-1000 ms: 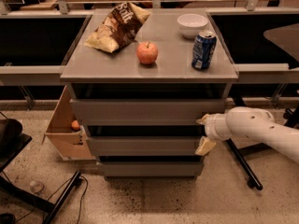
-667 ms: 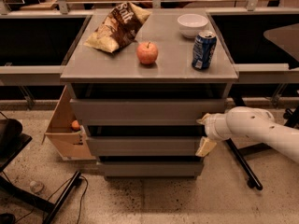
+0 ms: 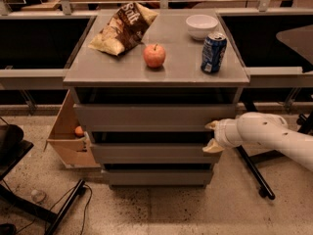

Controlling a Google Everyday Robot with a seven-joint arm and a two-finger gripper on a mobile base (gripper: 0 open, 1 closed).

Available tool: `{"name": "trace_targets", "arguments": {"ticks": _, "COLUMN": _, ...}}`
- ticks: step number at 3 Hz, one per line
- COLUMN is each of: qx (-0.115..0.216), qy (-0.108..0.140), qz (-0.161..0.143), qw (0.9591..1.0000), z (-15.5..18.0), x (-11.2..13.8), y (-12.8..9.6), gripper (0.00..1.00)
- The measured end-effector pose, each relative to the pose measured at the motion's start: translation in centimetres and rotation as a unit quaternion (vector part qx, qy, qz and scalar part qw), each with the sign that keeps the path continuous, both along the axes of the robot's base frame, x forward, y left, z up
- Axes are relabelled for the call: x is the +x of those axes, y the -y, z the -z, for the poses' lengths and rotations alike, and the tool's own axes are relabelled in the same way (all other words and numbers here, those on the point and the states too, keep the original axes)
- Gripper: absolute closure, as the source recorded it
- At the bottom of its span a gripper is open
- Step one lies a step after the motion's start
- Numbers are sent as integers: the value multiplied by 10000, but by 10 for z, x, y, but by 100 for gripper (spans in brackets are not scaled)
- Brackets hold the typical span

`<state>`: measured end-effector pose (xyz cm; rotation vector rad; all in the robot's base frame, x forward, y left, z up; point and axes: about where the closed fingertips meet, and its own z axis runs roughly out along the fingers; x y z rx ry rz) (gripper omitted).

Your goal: Close top drawer

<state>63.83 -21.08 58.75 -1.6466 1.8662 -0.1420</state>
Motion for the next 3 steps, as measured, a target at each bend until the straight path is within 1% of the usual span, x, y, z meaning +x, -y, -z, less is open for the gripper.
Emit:
{"name": "trace_targets", "arguments": {"ticks": 1, "qx": -222, "qy": -155, "qz": -5, "qw": 9996, "z": -12, "x": -24, "y": 1, "gripper": 66}}
{"name": "trace_targets", "arguments": {"ticks": 2, "qx": -1062, "qy": -685, "qz": 142, "qw": 9919, "z": -45, "x": -110, "y": 12, "gripper": 96}}
{"name": "trace_targets", "arguments": {"ticks": 3, "qx": -1810, "qy": -1135, "qz": 379, "qw": 9762, "z": -75, "x": -176, "y": 17, "gripper": 100}}
